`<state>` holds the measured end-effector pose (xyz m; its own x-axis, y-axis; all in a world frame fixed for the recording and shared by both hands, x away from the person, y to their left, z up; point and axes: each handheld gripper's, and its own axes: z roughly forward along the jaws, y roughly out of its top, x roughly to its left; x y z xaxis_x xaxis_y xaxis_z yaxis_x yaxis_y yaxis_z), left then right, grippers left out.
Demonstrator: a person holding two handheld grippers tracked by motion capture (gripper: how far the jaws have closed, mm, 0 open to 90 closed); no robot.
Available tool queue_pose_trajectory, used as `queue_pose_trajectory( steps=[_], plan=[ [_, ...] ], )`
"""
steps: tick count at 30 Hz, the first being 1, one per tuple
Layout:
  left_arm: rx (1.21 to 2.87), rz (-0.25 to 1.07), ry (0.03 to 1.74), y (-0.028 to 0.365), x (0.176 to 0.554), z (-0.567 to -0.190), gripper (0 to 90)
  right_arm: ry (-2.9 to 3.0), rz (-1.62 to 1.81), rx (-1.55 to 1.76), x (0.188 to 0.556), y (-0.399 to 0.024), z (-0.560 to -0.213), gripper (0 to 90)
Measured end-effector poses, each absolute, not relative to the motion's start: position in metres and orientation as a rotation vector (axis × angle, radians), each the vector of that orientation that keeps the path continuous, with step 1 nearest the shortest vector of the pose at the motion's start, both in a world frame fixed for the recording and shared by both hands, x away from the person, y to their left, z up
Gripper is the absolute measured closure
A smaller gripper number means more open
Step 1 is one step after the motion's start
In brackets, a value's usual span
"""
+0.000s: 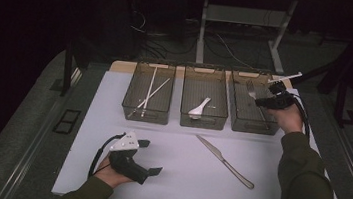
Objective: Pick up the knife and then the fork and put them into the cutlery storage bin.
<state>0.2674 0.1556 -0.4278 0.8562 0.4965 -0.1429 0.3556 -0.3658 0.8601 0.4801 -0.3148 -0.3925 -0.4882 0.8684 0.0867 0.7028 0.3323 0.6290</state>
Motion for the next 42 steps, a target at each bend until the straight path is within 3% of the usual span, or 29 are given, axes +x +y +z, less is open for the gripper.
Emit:
queue_pose_trajectory(
  steps=[7, 16, 23, 30, 42],
  plan=[
    [1.991, 0.169, 0.627, 0.156, 0.267, -0.428, 0.0, 2.36, 0.865, 1.428, 0.482, -0.313, -0.397, 83.8],
    [1.991, 0.17, 0.626, 0.156, 0.267, -0.428, 0.0, 2.314, 1.003, 1.439, 0.473, -0.318, -0.388, 55.7],
    [1.991, 0.171, 0.625, 0.155, 0.267, -0.428, 0.0, 2.337, 1.093, 1.35, 0.448, -0.315, -0.369, 44.3],
    [1.99, 0.172, 0.627, 0.155, 0.267, -0.428, 0.0, 2.377, 1.115, 1.263, 0.412, -0.309, -0.358, 51.5],
    [2.007, 0.173, 0.625, 0.155, 0.267, -0.428, 0.0, 2.465, 1.167, 1.139, 0.357, -0.294, -0.379, 81.1]
  ],
)
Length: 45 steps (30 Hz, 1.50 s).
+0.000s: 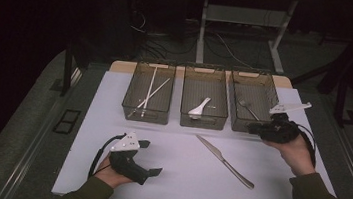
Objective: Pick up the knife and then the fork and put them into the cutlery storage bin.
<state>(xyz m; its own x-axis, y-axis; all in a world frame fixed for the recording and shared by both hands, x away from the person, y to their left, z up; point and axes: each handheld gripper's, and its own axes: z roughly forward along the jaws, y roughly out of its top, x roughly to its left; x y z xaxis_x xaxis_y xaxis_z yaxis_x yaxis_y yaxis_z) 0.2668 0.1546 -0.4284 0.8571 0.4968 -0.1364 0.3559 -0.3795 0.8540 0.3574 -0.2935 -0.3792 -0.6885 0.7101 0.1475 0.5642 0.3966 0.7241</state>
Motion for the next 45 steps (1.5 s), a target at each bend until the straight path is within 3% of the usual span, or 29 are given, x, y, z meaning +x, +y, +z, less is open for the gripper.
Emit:
queue_pose_trajectory(
  steps=[5, 22, 45],
  plan=[
    [2.008, 0.178, 0.622, 0.155, 0.267, -0.428, 0.0, 2.511, 1.183, 1.097, 0.34, -0.289, -0.388, 89.0],
    [2.033, 0.183, 0.613, 0.156, 0.269, -0.43, 0.0, 2.66, 1.158, 0.983, 0.276, -0.273, -0.411, 89.5],
    [2.033, 0.183, 0.614, 0.156, 0.268, -0.43, 0.0, 2.778, 0.927, 0.895, 0.259, -0.263, -0.435, 89.6]
  ],
)
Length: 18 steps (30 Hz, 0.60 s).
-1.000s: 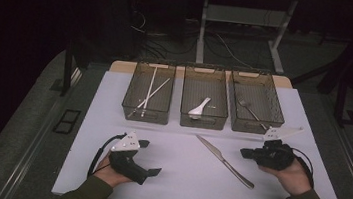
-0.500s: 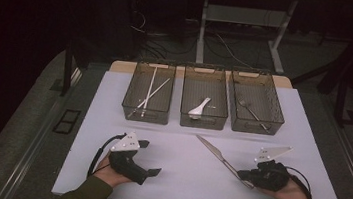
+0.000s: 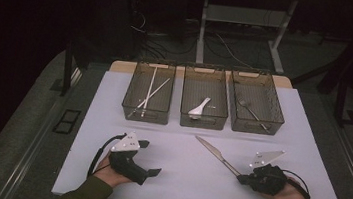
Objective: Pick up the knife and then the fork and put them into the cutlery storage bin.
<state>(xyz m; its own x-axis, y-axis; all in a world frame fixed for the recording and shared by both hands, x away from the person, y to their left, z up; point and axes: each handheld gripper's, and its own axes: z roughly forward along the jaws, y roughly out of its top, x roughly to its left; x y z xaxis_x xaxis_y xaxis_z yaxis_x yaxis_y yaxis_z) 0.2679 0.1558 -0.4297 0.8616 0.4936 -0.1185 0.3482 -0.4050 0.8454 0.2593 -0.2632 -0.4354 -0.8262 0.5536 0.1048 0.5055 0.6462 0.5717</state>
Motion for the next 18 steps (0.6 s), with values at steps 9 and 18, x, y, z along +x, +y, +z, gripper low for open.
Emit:
queue_pose_trajectory(
  steps=[9, 18],
  plan=[
    [2.037, 0.183, 0.613, 0.156, 0.268, -0.43, 0.0, 2.744, 0.907, 0.921, 0.269, -0.273, -0.436, 89.6],
    [2.033, 0.181, 0.613, 0.156, 0.268, -0.43, 0.0, 2.786, 0.88, 0.881, 0.285, -0.276, -0.43, 89.5]
  ],
)
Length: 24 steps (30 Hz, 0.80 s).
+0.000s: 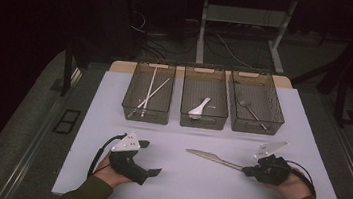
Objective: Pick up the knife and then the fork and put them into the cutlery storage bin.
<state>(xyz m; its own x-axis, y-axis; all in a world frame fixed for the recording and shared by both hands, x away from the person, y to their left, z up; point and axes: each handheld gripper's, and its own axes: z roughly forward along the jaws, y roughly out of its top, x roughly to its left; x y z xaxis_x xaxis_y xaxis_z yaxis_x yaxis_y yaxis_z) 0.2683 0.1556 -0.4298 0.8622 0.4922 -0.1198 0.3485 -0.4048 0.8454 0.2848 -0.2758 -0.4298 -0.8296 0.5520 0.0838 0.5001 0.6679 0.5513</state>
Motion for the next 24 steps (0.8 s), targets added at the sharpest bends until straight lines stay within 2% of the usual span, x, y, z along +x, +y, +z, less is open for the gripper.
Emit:
queue_pose_trajectory(
  steps=[13, 24],
  plan=[
    [2.031, 0.176, 0.613, 0.156, 0.268, -0.43, 0.0, 2.94, 0.671, 0.584, 0.32, -0.233, -0.41, 75.7],
    [2.033, 0.174, 0.607, 0.156, 0.268, -0.43, 0.0, 3.027, 0.444, 0.449, 0.333, -0.203, -0.418, 74.4]
  ],
)
